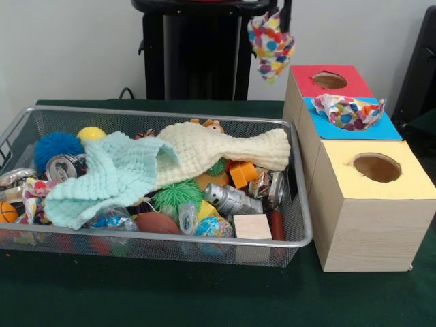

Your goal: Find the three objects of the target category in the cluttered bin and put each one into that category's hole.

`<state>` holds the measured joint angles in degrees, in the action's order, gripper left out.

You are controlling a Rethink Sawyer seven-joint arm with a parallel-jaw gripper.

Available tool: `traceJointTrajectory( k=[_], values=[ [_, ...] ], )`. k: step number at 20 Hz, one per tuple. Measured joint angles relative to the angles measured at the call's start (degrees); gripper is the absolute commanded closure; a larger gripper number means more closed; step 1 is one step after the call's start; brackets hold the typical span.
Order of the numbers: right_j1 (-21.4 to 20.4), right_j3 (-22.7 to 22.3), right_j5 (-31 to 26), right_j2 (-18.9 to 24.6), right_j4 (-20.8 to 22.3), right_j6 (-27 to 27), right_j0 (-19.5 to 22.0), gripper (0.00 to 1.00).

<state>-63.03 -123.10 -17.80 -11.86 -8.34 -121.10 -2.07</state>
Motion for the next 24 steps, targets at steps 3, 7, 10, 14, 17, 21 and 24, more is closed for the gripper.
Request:
traceJointTrajectory(
  k=[3,7,10,14,17,21,24],
  values=[
    [-0.4,0.7,-3.5,-2.7,-1.1,-3.1,-4.9,1.00],
    [-0.7,1.6,-7.4,-5.8,-2.8,-8.8,-11.2,1.00],
    [-0.4,2.0,-8.0,-7.3,-4.3,-13.2,-14.8,1.00],
    [0.6,2.5,-8.0,-8.1,-6.0,-17.8,-17.3,1.00],
    [1.6,3.1,-8.0,-8.3,-6.8,-19.4,-17.6,1.00],
    [2.7,4.2,-8.0,-8.3,-7.4,-19.5,-17.6,1.00],
    [3.6,5.0,-8.0,-8.3,-8.2,-19.5,-17.6,1.00]
  ],
)
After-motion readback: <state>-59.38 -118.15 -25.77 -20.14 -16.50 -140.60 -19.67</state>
